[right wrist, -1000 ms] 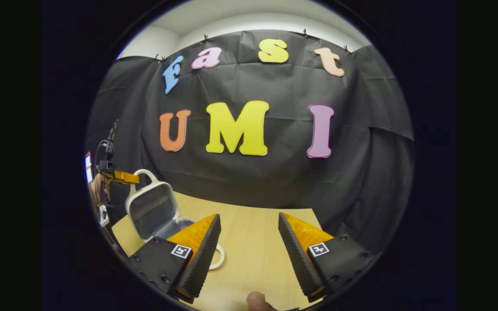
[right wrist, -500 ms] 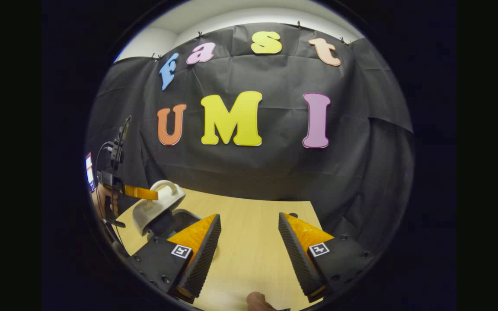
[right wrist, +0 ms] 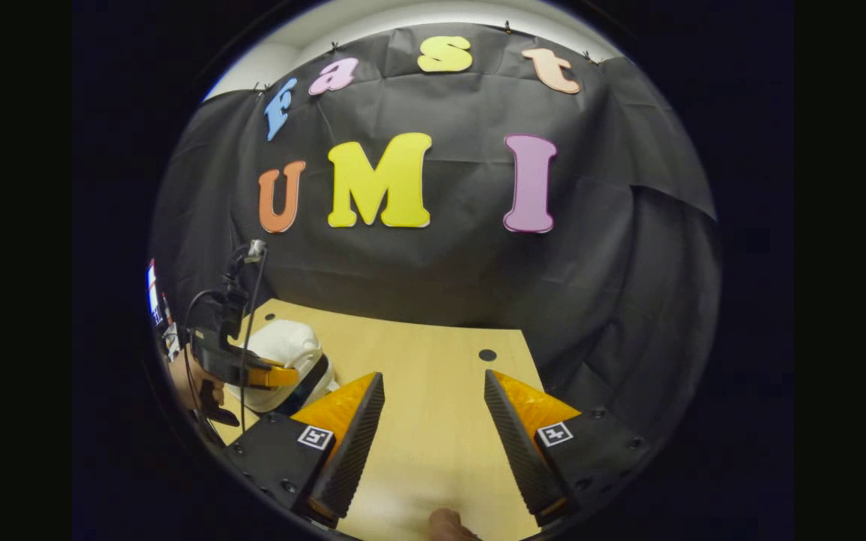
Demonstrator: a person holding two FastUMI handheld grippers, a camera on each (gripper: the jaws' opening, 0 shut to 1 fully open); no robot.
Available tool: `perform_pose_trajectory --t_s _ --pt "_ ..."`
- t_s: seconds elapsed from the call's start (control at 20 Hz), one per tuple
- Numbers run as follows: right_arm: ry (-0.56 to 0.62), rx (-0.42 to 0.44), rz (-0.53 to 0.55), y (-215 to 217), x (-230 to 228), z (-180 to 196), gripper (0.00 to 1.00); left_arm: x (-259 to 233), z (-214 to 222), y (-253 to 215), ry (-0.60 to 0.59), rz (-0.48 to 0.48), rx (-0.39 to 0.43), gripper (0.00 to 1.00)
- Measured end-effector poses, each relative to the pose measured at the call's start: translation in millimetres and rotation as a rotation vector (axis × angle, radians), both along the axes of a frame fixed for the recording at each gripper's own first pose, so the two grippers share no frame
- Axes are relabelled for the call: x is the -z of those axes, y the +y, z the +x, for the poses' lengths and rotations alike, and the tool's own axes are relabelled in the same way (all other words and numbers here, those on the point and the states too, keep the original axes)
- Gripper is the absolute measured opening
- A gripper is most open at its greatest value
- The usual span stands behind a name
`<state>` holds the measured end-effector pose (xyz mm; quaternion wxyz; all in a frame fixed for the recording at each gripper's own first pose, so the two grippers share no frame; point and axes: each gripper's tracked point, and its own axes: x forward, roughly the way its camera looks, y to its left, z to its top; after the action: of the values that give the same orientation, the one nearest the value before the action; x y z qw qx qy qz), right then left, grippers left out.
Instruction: First open the suitcase, pack the skin care products into it, and then close the suitcase.
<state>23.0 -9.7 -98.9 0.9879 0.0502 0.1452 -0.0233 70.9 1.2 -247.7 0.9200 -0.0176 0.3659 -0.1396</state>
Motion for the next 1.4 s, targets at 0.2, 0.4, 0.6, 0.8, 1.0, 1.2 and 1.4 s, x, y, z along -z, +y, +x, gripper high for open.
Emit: perform_pose_trajectory --t_s 0.2,0.4,0.6,0.8,1.0,1.2,1.4 --pt "0.037 0.028 0.015 -24 18 -6 0.80 30 3 -13 0.023 0.067 -0.009 0.04" --pt "0.064 0.062 0.031 -45 32 -8 0.80 42 3 -21 0.011 0.190 0.025 0.04" --pt "0.086 0.091 0.066 -53 41 -7 0.80 46 -1 -31 0.016 0.287 0.075 0.14" --pt "0.074 0.103 0.070 -47 33 -2 0.80 37 -15 -36 0.018 0.237 0.018 0.69" --pt "0.029 0.099 0.047 -30 12 5 0.78 -8 -22 -24 -0.057 0.206 -0.030 0.86" --pt "-0.057 0.100 0.015 -7 -29 13 0.80 -93 -25 8 -0.237 0.150 -0.127 0.95" --pt "-0.154 0.093 -0.029 27 -73 20 0.80 -186 -44 48 -0.421 0.035 -0.215 0.97"
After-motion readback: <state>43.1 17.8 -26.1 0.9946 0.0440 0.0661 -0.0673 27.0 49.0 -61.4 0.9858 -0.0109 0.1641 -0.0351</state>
